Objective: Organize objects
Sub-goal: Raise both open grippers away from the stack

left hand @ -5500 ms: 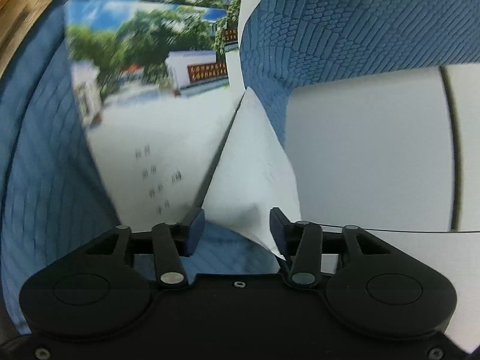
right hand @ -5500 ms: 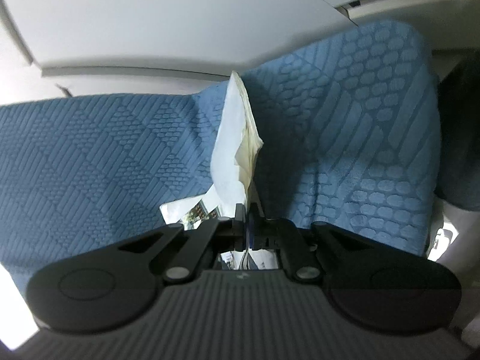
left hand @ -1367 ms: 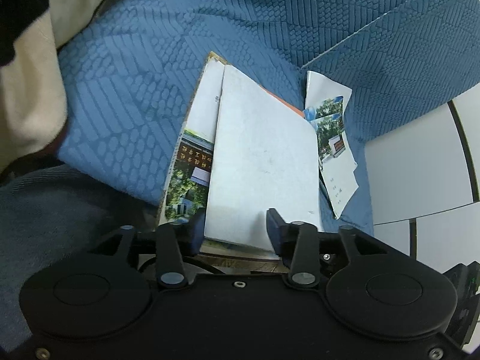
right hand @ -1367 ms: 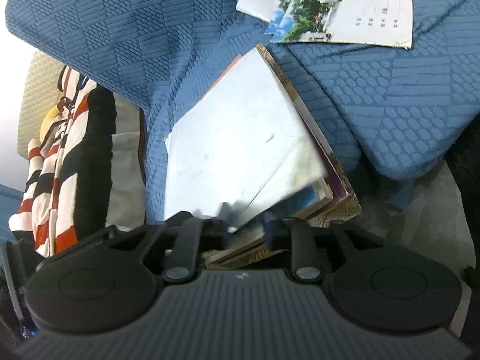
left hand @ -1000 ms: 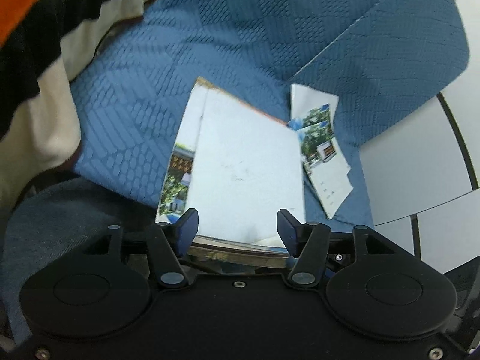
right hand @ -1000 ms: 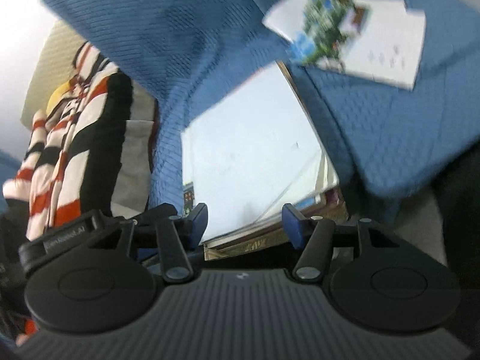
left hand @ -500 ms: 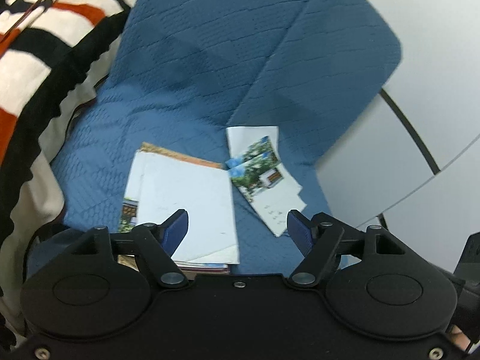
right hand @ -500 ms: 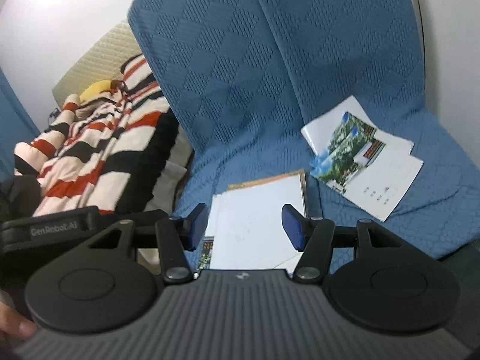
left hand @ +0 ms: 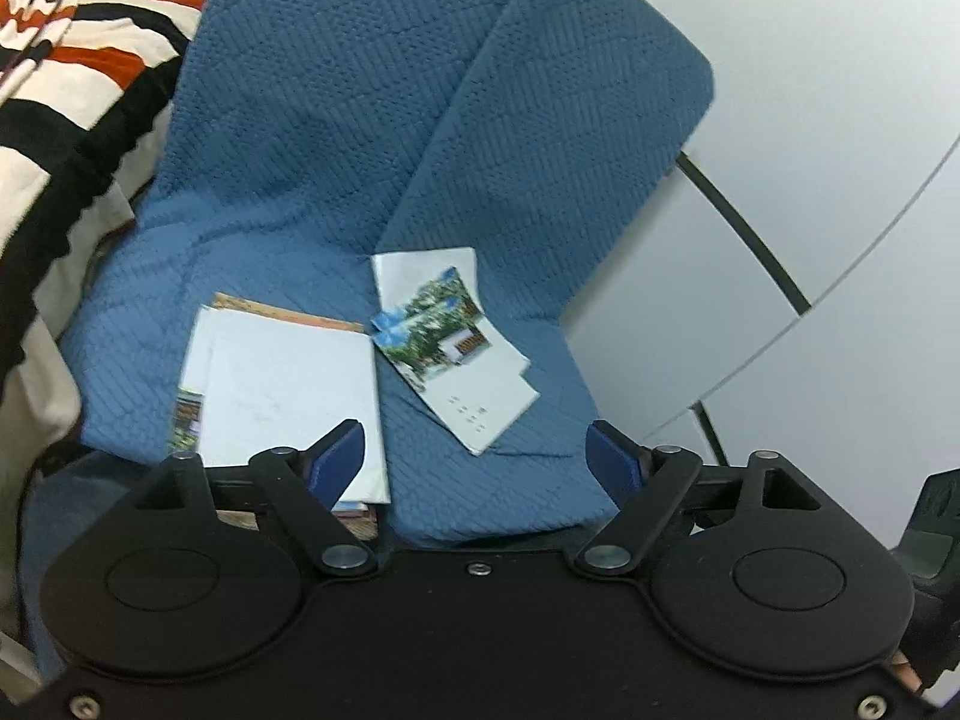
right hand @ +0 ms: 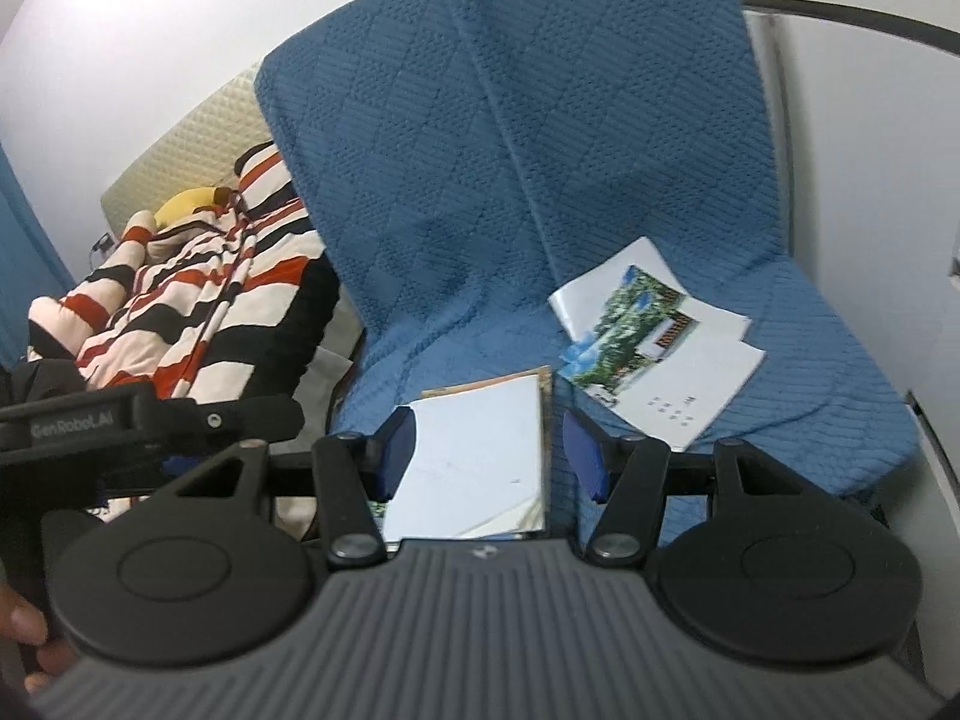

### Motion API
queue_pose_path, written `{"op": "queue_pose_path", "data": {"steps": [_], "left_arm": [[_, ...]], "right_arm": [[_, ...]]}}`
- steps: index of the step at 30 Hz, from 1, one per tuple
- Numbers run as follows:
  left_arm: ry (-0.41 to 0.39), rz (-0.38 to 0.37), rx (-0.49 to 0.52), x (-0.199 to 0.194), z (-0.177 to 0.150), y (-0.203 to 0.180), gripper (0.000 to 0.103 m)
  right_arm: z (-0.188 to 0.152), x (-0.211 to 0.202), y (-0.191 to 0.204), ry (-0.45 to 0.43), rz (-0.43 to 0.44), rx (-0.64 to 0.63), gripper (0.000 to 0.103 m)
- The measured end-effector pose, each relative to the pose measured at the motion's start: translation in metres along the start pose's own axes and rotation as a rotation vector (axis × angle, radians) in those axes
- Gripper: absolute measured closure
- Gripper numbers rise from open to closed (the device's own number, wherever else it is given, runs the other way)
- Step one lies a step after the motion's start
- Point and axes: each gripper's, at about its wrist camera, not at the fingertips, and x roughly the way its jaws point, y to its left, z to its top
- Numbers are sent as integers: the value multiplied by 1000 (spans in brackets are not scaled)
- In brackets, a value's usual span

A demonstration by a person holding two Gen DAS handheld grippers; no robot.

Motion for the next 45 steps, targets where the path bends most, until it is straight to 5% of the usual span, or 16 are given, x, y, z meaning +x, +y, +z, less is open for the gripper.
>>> {"op": "queue_pose_path", "data": {"steps": [18, 45], "left_arm": [[50, -12, 110, 40, -53, -69, 2], [64, 22, 74, 107, -50, -78, 2]], "right_arm": [[-32, -29, -62, 2, -107, 56, 44], [-30, -14, -126, 30, -149, 116, 42]]}}
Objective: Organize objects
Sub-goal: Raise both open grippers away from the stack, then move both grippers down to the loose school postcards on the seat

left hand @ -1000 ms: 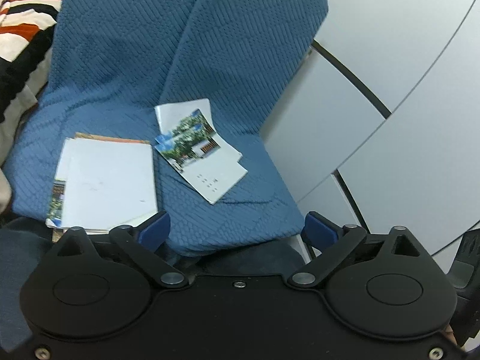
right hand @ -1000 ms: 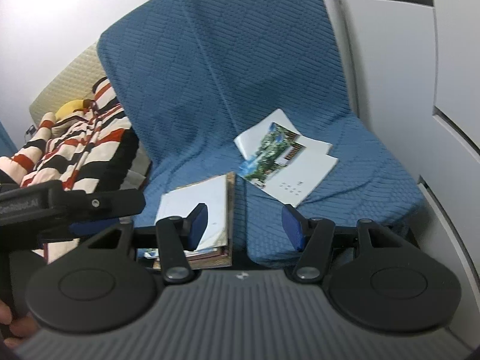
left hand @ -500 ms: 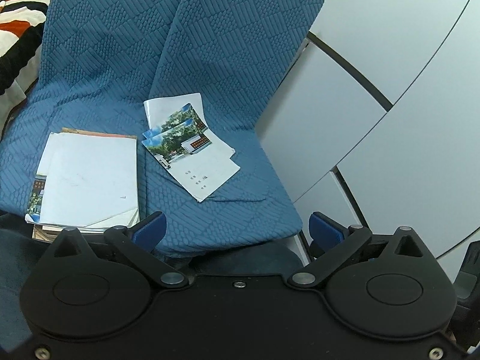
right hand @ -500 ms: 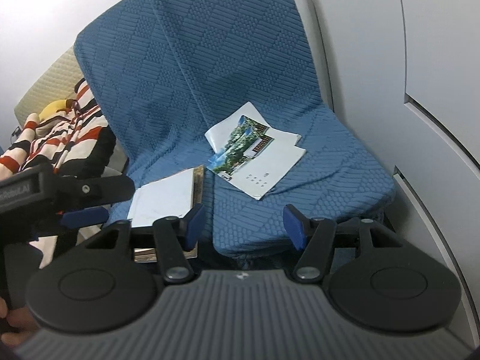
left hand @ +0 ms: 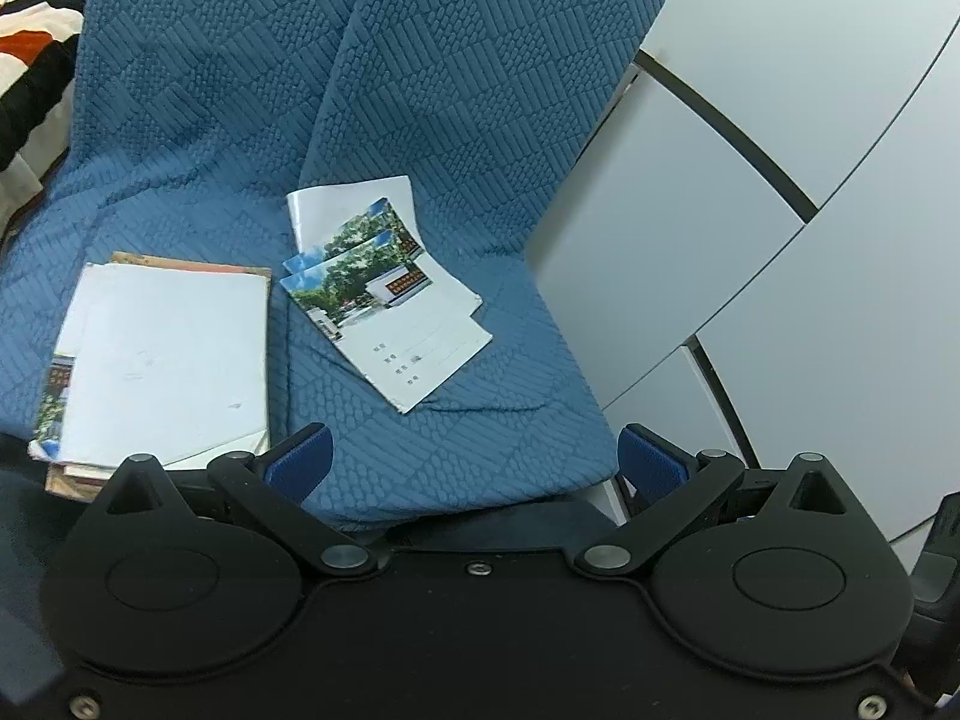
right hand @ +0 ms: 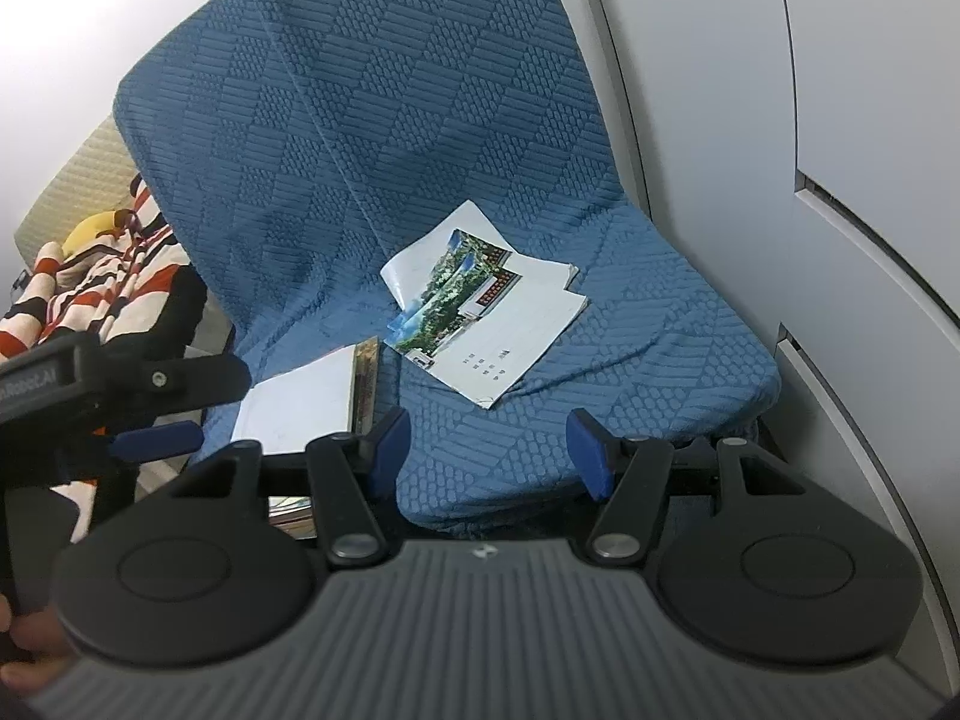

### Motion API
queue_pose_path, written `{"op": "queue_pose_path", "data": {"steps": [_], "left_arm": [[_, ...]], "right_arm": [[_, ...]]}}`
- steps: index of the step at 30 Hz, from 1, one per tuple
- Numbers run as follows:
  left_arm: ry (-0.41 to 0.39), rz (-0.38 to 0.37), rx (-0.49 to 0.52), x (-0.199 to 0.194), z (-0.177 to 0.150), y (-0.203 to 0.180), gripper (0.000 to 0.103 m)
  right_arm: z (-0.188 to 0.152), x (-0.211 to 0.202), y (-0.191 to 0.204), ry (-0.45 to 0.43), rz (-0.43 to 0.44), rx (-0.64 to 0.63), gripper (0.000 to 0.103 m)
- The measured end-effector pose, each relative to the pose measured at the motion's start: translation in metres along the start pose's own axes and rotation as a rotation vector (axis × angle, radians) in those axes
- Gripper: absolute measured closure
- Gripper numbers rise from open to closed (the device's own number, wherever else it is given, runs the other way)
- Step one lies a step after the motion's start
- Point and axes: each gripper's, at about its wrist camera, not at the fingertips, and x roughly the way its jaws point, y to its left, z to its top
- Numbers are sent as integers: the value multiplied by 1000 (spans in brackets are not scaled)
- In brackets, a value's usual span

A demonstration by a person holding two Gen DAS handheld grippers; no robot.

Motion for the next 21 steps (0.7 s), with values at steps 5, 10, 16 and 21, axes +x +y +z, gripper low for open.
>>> {"op": "queue_pose_path", "data": {"steps": [5, 10, 16, 21], "left_arm": [[18, 11, -10, 23, 6, 2, 2], [30, 20, -36, 50, 14, 8, 2], [66, 35, -63, 89, 25, 19, 2], [90, 52, -68, 123, 31, 26, 2]], "right_arm": [[7, 20, -9, 23, -2, 9, 42], [16, 38, -17, 30, -12, 11, 42], [30, 65, -33, 53, -27, 44, 33], [42, 96, -47, 78, -44, 70, 28]]}}
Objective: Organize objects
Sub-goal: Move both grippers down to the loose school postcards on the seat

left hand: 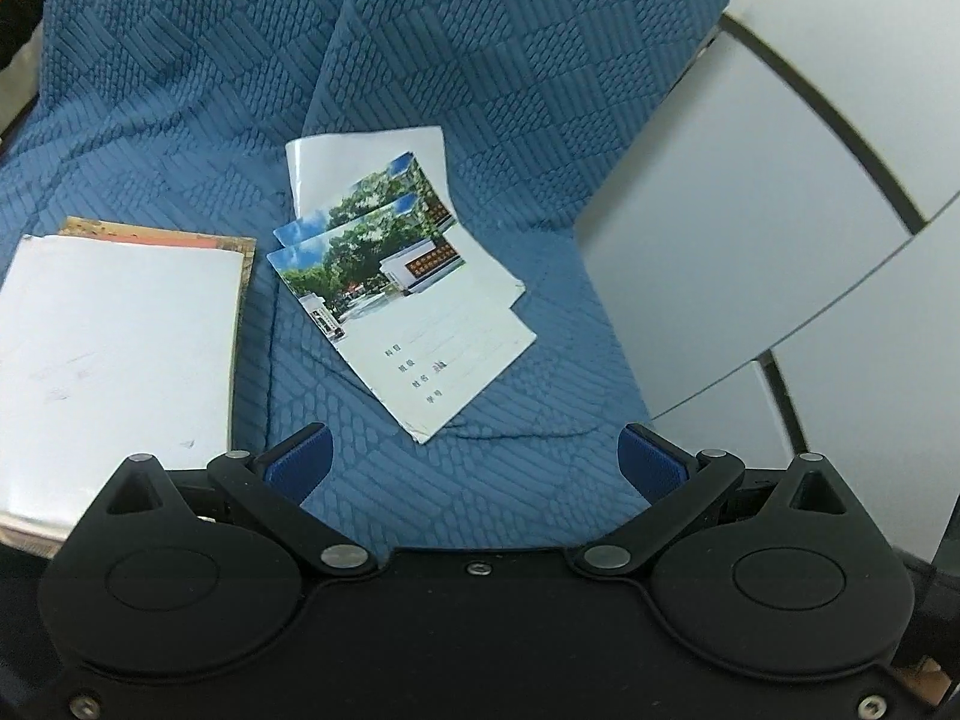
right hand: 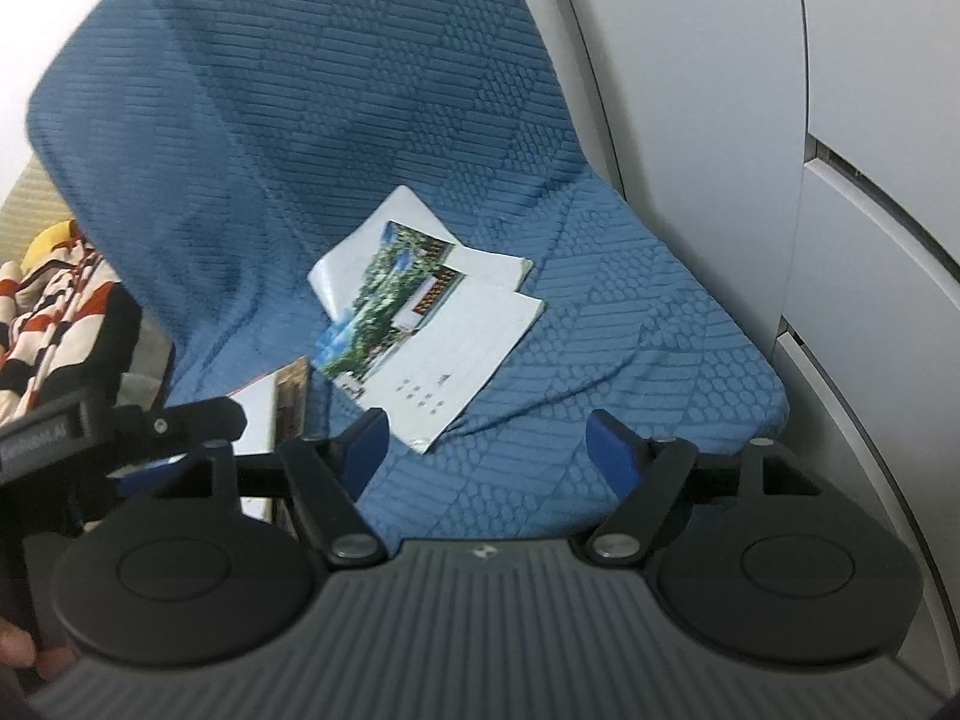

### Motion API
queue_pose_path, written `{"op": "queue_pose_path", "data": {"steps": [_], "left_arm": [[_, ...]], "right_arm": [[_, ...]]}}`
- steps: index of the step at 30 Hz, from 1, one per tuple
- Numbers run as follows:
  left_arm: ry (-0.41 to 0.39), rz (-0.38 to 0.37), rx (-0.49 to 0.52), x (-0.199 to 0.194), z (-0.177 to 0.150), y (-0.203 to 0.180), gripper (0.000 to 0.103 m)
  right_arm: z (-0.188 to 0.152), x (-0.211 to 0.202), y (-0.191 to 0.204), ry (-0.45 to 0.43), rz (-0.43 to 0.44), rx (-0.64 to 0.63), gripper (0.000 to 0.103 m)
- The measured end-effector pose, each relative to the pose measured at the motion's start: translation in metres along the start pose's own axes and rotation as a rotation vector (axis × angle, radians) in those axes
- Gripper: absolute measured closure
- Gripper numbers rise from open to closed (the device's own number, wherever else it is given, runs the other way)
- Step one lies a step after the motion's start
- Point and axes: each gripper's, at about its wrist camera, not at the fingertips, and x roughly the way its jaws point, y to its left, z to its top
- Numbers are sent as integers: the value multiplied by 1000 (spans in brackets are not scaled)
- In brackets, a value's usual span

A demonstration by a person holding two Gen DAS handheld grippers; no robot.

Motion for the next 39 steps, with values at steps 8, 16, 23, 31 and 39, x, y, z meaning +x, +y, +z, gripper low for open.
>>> {"op": "queue_pose_path", "data": {"steps": [8, 16, 23, 31, 39], "left_arm": [[57, -5, -15, 66, 10, 8, 3], [126, -28, -70, 123, 11, 28, 25], [185, -71, -167, 152, 8, 52, 47], [197, -159, -244, 164, 3, 62, 48], [154, -330, -425, 164, 4, 77, 48]], "right_arm": [[22, 58, -22, 41, -1, 61, 29], [36, 123, -35, 77, -1, 48, 29], [49, 175, -26, 110, -14, -85, 69], [55, 207, -20, 150, 42, -140, 76], [50, 213, -29, 165, 119, -73, 82]]}}
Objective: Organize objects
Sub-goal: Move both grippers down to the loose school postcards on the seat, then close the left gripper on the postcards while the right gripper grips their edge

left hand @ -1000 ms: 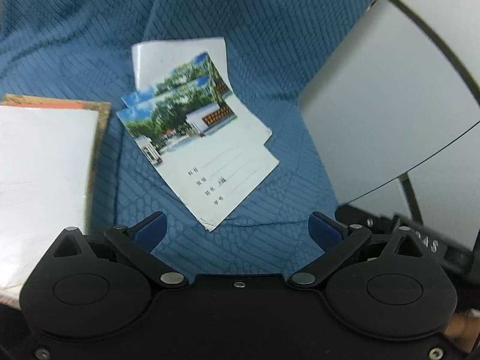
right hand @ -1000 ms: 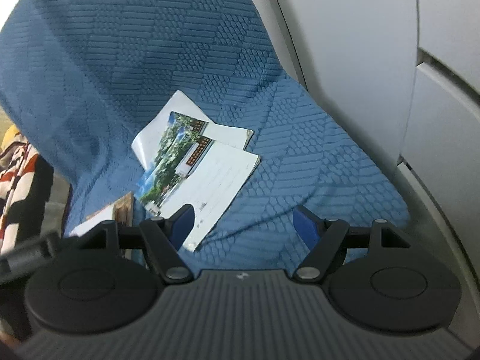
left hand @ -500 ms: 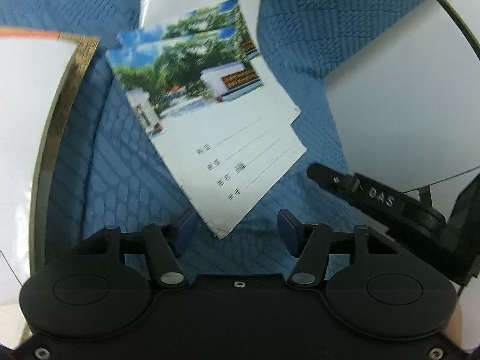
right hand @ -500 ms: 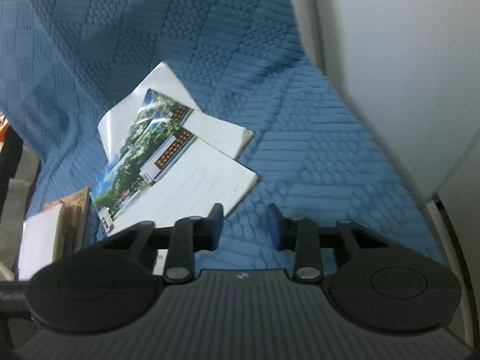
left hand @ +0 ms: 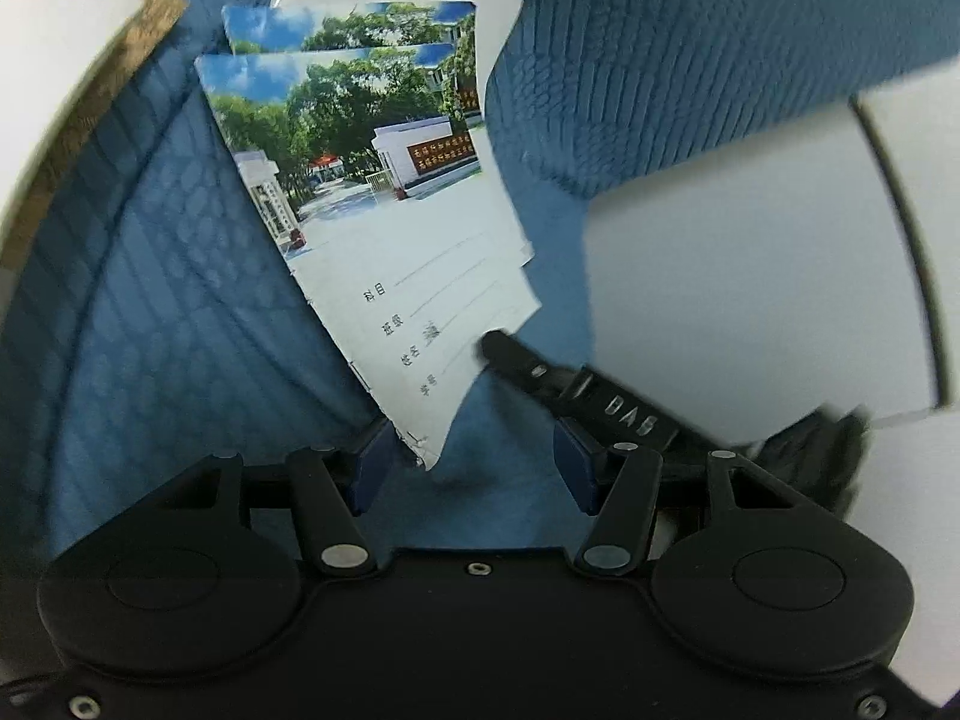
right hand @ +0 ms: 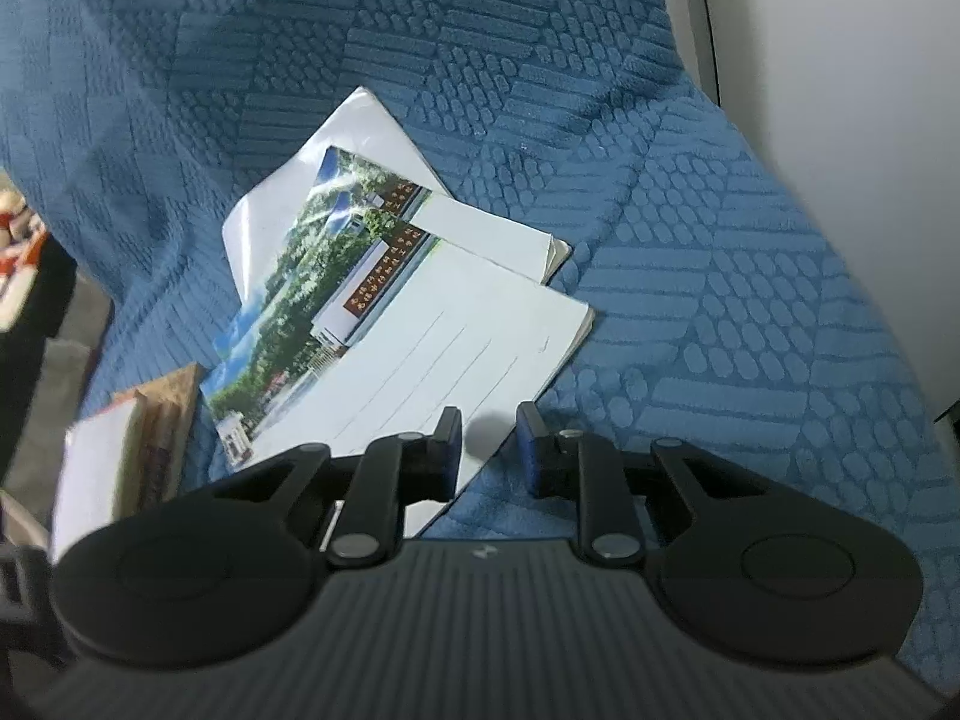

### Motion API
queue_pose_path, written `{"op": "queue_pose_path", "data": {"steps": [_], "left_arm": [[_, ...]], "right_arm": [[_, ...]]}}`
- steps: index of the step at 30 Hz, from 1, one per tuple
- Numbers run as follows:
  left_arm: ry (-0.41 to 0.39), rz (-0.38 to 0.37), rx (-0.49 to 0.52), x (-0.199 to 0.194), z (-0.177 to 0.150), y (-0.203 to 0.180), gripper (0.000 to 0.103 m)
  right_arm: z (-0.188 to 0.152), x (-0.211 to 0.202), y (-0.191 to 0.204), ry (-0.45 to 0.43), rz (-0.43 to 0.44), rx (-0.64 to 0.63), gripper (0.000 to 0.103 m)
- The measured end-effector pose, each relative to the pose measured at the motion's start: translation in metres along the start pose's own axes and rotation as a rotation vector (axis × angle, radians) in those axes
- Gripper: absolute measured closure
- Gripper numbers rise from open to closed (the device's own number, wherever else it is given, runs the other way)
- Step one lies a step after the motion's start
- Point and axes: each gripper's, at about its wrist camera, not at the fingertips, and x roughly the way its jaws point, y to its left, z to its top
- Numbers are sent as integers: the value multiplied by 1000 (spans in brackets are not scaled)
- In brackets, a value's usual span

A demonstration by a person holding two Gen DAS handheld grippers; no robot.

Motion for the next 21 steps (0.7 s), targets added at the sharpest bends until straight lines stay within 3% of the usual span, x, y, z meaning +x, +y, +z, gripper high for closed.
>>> {"op": "queue_pose_path", "data": {"steps": [2, 5, 8, 14, 18, 20, 21], "left_arm": [[-9, -61, -57, 0, 1, 3, 49], [-30, -94, -138, 6, 1, 11, 55], [-17, -77, -203, 18, -2, 19, 65], [-37, -79, -330, 36, -4, 32, 75], [-57, -70, -356, 43, -2, 34, 86], [-63, -52, -360, 46, -2, 34, 99], [-61, -51, -358, 47, -1, 34, 99]], "right_arm": [[1, -1, -6, 1, 19, 39, 85], [1, -1, -14, 2, 52, 91, 86], [1, -1, -21, 4, 78, 146, 87], [1, 2, -33, 5, 131, 249, 92], [0, 4, -43, 13, 166, 331, 93], [-2, 3, -46, 15, 179, 366, 93], [-3, 3, -47, 16, 180, 382, 93]]}}
